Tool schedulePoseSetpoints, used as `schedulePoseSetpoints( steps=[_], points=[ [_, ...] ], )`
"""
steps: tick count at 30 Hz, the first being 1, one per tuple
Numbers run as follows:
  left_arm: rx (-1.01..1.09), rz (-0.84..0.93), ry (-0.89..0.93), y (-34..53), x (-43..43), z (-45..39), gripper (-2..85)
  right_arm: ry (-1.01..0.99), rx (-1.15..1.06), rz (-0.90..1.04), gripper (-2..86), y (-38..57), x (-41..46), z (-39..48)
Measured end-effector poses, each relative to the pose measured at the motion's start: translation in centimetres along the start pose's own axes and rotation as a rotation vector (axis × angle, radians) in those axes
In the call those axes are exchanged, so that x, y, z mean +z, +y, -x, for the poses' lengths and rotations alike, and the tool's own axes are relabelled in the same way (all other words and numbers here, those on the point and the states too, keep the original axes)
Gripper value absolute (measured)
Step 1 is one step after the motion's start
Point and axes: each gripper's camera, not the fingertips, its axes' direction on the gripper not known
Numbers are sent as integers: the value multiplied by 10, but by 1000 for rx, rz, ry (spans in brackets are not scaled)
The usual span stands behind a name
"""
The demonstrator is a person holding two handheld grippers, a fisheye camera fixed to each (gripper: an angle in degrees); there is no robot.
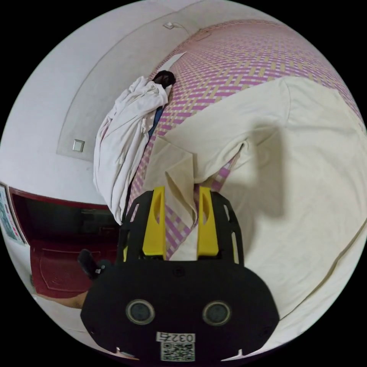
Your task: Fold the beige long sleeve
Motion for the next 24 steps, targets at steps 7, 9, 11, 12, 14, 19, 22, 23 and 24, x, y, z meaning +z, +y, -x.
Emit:
schedulePoseSetpoints(
  steps=[7, 9, 11, 12, 14, 19, 22, 23, 24],
  points=[
    [0, -23, 80, -5, 0, 0, 119, 32, -69, 82, 97, 4, 20, -4],
    [12, -9, 44, -8, 1, -6, 111, 132, -57, 106, 23, 1, 22, -4],
    [11, 4, -15, -11, 2, -9, 90, 99, -69, 70, 0, -6, 10, 3],
    [13, 7, -38, -12, 3, -10, 69, 38, -104, 72, -4, -18, 3, 14],
    [11, 16, -42, -14, 5, -10, 36, -58, -179, 65, -7, -44, -15, 44],
    [0, 23, 2, -15, 6, -8, -2, -267, -416, -73, -9, -122, -114, 144],
    [-1, 20, 21, -16, 5, -11, -8, -237, -480, -107, -9, -161, -165, 181],
    [0, 18, 32, -16, 4, -12, -8, -215, -465, -118, -9, -173, -177, 184],
    [4, 15, 45, -17, 3, -15, -9, -211, -436, -122, -9, -182, -188, 181]
  ],
)
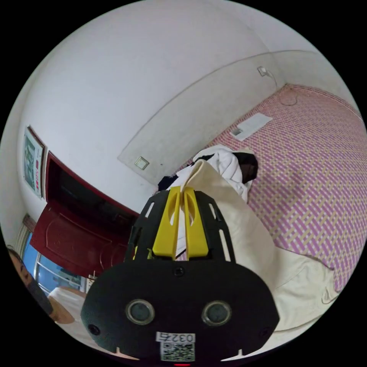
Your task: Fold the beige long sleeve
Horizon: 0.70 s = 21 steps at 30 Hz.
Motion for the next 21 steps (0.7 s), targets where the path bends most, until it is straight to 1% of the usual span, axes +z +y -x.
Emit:
schedulePoseSetpoints(
  steps=[5, 10, 12, 13, 15, 16, 18, 19, 21],
  points=[
    [14, -8, 40, -2, -4, -13, -9, 58, -11, -84, -9, -9, -58, -7],
    [72, 2, 59, -9, -10, -42, -9, 64, 62, -162, -9, 24, -148, -41],
    [130, 2, 53, -13, -18, -70, -9, 73, 63, -224, -9, 58, -210, -55],
    [147, 1, 52, -14, -20, -77, -9, 76, 66, -240, -9, 68, -227, -58],
    [210, 7, 48, -19, -23, -108, -9, 81, 68, -314, -9, 117, -301, -69],
    [225, 12, 47, -21, -22, -115, -10, 88, 70, -333, -9, 130, -319, -72],
    [282, 44, 35, -29, -13, -145, -10, 164, 101, -412, -9, 193, -393, -85],
    [294, 56, 32, -31, -8, -152, -10, 194, 117, -430, -9, 210, -409, -90],
    [326, 107, 19, -36, 16, -175, -10, 271, 228, -479, -9, 278, -463, -125]
  ],
)
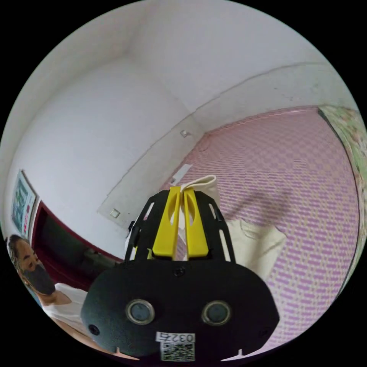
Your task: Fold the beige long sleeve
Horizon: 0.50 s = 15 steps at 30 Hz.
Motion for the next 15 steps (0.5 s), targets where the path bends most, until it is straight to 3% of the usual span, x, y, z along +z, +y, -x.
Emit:
schedulePoseSetpoints(
  steps=[9, 15],
  points=[
    [-21, 195, -78, -33, 75, -27, -9, 63, 473, -29, -9, 141, -71, -211],
    [38, 226, -190, -43, 63, -54, -9, -8, 373, -117, -9, 140, -107, -192]
  ],
)
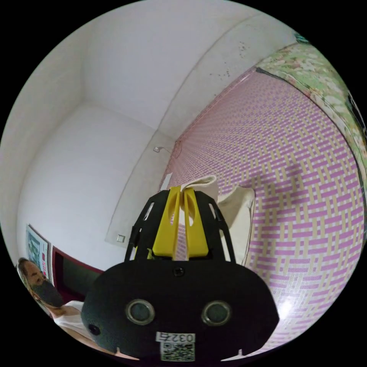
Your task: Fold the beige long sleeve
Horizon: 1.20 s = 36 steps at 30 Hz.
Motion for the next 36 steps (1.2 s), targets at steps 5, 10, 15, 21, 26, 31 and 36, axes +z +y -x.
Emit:
schedulePoseSetpoints(
  steps=[5, 10, 15, 21, 26, 31, 36],
  points=[
    [-1, -20, 8, -2, -9, -14, -9, -48, -107, -66, -9, 7, -50, 41],
    [25, 13, 20, -17, 9, -33, -9, 43, -48, -99, -9, 19, -71, 13],
    [55, 64, 2, -31, 28, -47, -9, 81, 10, -67, -9, 31, -65, -25],
    [49, 55, 27, -35, 24, -49, -9, 70, -60, -162, -9, 48, -86, 1],
    [56, 83, 64, -40, 38, -48, -8, 153, -4, -94, -9, 55, -75, -9],
    [90, 25, 112, -27, 30, -47, 0, 181, 15, -115, -9, 71, -77, -14],
    [18, -65, 286, -7, 22, -12, -8, 151, -18, -119, -9, 75, -79, -3]
  ],
)
